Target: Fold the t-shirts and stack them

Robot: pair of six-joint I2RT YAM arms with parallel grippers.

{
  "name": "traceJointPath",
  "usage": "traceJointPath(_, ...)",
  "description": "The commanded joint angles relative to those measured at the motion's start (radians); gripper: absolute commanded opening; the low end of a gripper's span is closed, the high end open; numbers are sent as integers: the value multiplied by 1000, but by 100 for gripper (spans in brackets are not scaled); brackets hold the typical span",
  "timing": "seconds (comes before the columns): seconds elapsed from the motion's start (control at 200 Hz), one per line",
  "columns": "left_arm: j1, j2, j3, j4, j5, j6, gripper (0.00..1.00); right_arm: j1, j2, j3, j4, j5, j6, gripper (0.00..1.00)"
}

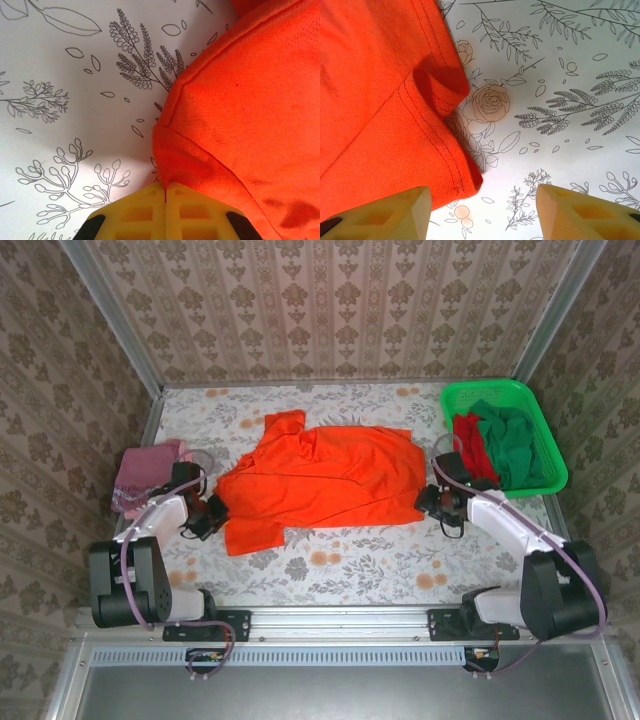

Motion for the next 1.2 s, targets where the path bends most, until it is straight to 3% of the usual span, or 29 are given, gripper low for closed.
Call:
traceJointPath(0.0, 4, -15, -7, -33, 18, 29, 0, -7, -30, -58, 56, -76, 110, 57)
traceJointPath(0.19, 4, -6, -7, -23, 22, 29, 0, -7, 58, -36, 110, -155, 128, 48)
traceJointPath(0.75, 4, -19, -37, 9, 15, 9, 0, -6, 237, -1, 167, -195, 158, 40)
traceJointPath(0.82, 4, -20, -38, 10, 16, 6, 0, -7, 246, -6, 175, -188, 163, 28)
traceJointPath(0.93, 4, -35, -42, 13, 19, 0, 0, -8, 228, -11, 179, -177, 165, 0)
traceJointPath(1.07, 5, -108, -51, 43, 19, -11, 0, -7, 147, -2, 170, -161, 119, 0)
traceJointPath(1.195, 7, -213, -23, 21, 9, -15, 0, -9, -14, 10, 165, -150, 80, 0)
